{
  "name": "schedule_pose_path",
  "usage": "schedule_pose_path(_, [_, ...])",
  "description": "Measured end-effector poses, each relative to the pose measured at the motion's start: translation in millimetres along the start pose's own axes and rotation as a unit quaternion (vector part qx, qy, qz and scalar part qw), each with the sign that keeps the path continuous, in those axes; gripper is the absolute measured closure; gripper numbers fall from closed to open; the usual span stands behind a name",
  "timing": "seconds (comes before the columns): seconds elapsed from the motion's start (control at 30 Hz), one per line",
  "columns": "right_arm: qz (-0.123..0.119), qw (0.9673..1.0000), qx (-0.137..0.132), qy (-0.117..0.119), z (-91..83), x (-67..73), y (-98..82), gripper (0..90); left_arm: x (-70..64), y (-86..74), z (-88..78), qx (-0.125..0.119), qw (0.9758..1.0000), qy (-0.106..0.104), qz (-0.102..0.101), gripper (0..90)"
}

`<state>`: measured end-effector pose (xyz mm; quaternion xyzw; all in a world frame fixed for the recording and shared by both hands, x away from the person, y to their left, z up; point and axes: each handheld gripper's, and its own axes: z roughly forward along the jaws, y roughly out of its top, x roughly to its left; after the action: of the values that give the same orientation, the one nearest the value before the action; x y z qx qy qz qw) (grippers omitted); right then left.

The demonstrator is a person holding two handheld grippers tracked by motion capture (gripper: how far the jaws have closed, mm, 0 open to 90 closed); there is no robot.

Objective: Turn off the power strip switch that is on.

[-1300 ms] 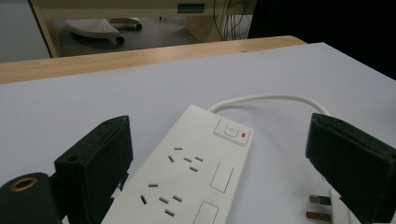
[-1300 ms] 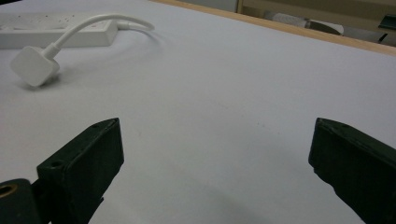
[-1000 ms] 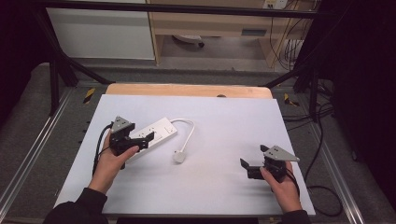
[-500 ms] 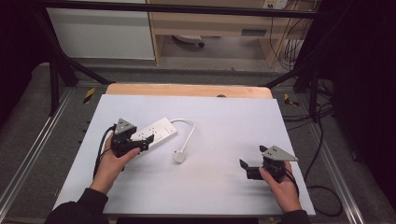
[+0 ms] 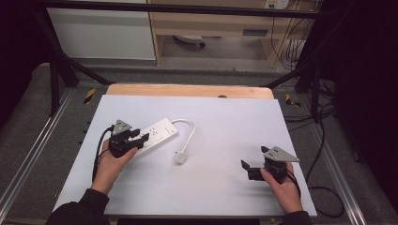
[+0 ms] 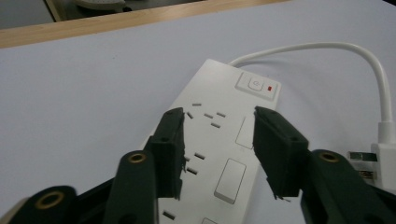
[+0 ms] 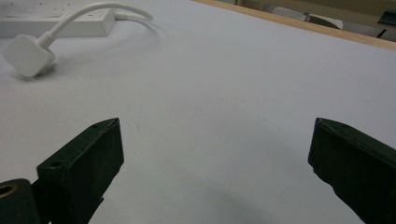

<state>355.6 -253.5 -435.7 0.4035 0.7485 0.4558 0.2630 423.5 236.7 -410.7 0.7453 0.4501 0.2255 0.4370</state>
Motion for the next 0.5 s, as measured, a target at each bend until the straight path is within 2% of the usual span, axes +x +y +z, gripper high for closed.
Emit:
schedule_pose_path(0.17, [0.0, 1.0, 0.0, 0.0, 0.2, -0.1, 0.1, 3.8, 2.5, 0.5, -3.6, -0.009, 0.9999, -0.008, -0.009, 64.7])
schedule_pose_path(0.23, [0.0, 1.0, 0.0, -0.001, 0.0, -0.1, 0.0, 3.8, 4.3, 0.1, -3.5, -0.012, 0.9998, -0.011, -0.011, 72.9])
schedule_pose_path(0.33, [-0.001, 1.0, 0.0, -0.001, 0.2, -0.2, 0.1, 3.9, 7.1, -0.5, -1.8, -0.015, 0.9994, -0.025, -0.021, 80.4])
schedule_pose_path(0.5, [0.0, 1.0, 0.0, -0.001, -0.1, 0.1, 0.2, 3.9, 3.9, -2.0, -0.5, -0.007, 0.9993, -0.036, -0.003, 87.9])
